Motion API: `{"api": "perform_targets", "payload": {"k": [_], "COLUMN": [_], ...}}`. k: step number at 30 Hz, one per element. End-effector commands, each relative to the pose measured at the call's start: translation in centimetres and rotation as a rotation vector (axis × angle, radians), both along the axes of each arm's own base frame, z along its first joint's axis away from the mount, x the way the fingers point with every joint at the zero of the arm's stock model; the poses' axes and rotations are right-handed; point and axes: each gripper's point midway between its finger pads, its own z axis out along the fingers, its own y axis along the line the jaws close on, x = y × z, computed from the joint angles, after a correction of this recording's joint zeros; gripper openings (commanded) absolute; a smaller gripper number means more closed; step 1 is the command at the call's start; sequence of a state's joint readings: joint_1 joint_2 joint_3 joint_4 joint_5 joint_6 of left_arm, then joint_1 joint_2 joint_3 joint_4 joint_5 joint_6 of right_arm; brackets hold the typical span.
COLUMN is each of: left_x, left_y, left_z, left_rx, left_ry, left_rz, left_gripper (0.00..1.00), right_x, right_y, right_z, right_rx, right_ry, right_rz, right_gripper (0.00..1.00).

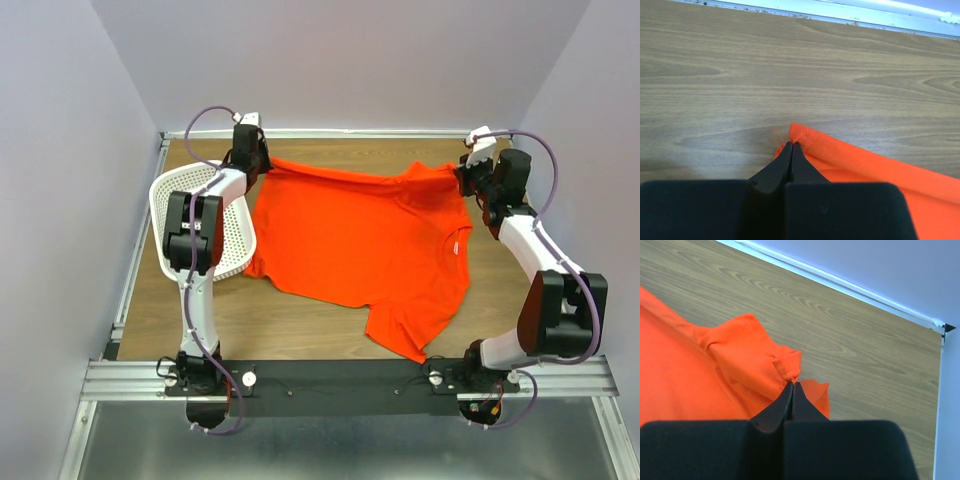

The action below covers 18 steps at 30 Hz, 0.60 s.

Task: Fold and stack the t-shirts
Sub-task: Fold the tshirt

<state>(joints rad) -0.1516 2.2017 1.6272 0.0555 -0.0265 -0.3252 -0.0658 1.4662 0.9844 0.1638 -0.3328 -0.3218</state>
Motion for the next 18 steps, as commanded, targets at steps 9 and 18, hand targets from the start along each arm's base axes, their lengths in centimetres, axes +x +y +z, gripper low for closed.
{"api": "perform_targets", "payload": {"k": [9, 18], "left_x": [-0.1, -1.0], "left_y": [0.5, 0.9], "left_z": [5.1, 4.3], "left_rx": [-0.007, 0.007], "left_ry": [-0.130, -0.108], "left_rz": [-0.050, -0.045], "left_gripper": [0.00, 0.00], "right_x": [-1.2, -1.7], "right_y": [-1.1, -1.2], "right_z": [0.5, -0.1], "right_rx": [-0.002, 0.003], "right_ry": [-0.026, -0.015], "right_rz": [-0.013, -0.011], "right_gripper": [0.00, 0.00]}}
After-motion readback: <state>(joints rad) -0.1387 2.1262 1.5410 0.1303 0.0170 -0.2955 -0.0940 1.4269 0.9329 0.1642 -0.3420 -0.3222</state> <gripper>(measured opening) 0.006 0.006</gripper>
